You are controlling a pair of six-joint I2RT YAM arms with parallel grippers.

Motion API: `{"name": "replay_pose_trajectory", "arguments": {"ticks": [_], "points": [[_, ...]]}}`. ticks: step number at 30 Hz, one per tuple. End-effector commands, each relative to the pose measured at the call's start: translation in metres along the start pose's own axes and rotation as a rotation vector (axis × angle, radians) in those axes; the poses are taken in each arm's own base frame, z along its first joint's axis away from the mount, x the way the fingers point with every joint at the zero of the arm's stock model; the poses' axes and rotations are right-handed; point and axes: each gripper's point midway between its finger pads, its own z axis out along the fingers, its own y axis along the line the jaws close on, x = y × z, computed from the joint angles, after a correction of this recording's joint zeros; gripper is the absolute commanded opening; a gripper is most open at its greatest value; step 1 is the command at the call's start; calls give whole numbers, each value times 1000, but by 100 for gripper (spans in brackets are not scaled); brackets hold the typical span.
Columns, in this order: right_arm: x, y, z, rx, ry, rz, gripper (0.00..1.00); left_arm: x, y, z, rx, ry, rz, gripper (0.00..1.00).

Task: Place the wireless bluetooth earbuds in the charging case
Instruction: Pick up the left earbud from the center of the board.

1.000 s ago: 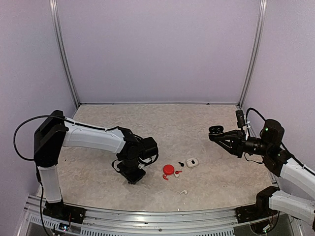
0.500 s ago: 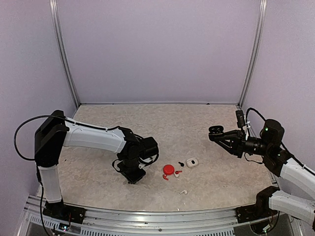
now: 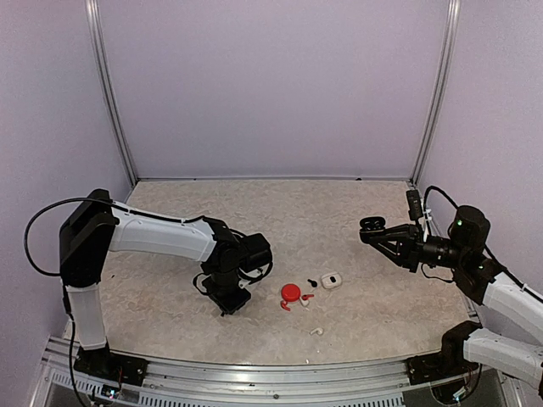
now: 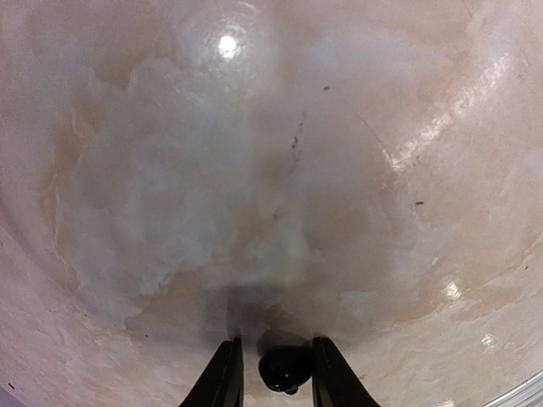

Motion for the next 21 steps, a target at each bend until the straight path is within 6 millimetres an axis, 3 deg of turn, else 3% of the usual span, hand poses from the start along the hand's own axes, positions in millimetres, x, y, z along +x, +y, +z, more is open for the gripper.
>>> {"name": "replay_pose_trajectory", "arguments": {"ticks": [1, 10, 16, 21], "points": [[-4, 0, -2, -2, -8, -12, 0, -1, 1, 4, 4, -11, -5, 28], [-5, 1, -2, 0, -9, -15, 0, 5, 0, 1, 9, -13, -11, 23], [-5, 3, -3, -16, -17, -16, 0, -21, 8, -15, -13, -164, -42, 18], [-5, 7, -3, -34, -23, -26, 0, -48, 13, -48, 6, -359, -73, 17]]}}
